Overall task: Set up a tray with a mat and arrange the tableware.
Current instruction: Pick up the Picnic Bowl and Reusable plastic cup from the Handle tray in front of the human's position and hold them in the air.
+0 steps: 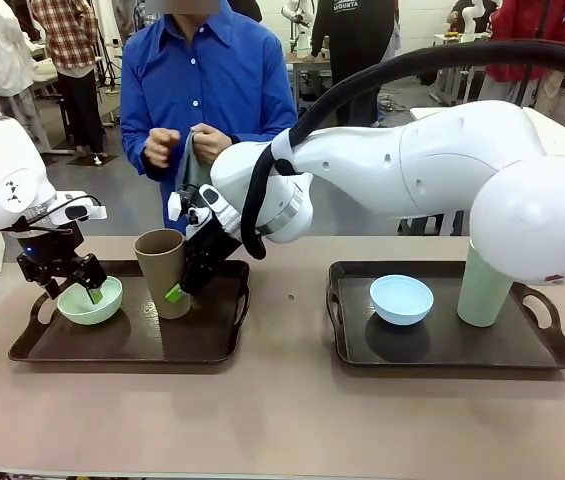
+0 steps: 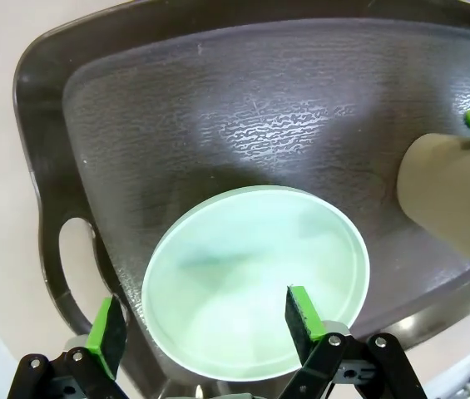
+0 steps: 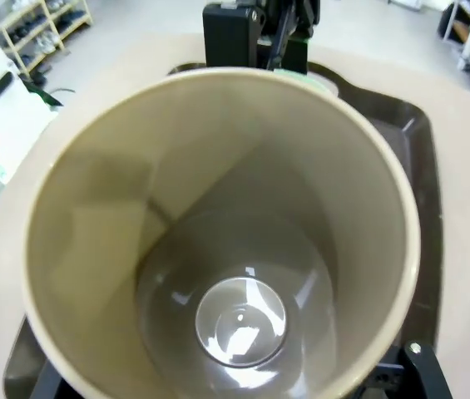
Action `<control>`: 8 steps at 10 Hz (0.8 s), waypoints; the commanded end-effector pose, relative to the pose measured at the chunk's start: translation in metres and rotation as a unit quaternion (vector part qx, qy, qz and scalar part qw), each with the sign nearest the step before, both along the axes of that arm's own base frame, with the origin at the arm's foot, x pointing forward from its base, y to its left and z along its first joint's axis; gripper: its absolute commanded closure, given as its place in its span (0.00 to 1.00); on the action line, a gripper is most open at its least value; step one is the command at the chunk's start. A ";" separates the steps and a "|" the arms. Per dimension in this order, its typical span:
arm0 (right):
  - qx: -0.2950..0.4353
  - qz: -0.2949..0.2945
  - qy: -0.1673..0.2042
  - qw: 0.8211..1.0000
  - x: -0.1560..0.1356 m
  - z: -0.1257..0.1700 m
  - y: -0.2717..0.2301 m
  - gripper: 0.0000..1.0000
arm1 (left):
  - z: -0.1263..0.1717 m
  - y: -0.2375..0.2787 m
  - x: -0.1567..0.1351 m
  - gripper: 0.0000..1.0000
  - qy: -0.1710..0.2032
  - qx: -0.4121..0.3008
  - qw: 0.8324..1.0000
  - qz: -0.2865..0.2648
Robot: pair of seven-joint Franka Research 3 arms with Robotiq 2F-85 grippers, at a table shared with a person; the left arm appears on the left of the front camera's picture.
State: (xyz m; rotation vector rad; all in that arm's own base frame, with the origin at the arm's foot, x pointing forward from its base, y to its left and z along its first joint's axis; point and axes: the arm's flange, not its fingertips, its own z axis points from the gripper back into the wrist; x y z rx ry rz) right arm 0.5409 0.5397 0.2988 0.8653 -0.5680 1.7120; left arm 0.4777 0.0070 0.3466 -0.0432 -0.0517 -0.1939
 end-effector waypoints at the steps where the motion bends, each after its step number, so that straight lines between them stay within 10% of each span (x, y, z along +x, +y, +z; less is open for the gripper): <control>1: -0.006 -0.004 0.002 1.000 0.006 0.002 0.016 0.00 | 0.001 0.004 0.003 0.00 0.004 0.001 1.000 -0.003; 4: 0.011 -0.005 -0.004 1.000 0.003 0.001 0.018 0.00 | 0.000 0.006 0.003 0.00 0.006 -0.001 1.000 -0.002; 5: 0.014 0.005 -0.019 1.000 0.001 0.001 0.019 0.57 | -0.001 0.007 0.002 0.54 0.006 -0.001 1.000 -0.005; 6: 0.013 0.008 -0.024 1.000 0.000 0.002 0.019 0.58 | -0.002 0.008 0.001 0.54 0.009 -0.004 1.000 -0.003; 7: 0.011 0.008 -0.027 1.000 -0.001 0.002 0.019 1.00 | -0.002 0.008 0.000 1.00 0.009 -0.006 1.000 -0.001; 8: 0.011 0.007 -0.029 0.999 -0.002 0.003 0.018 1.00 | 0.000 0.009 -0.001 0.59 0.007 -0.008 1.000 0.000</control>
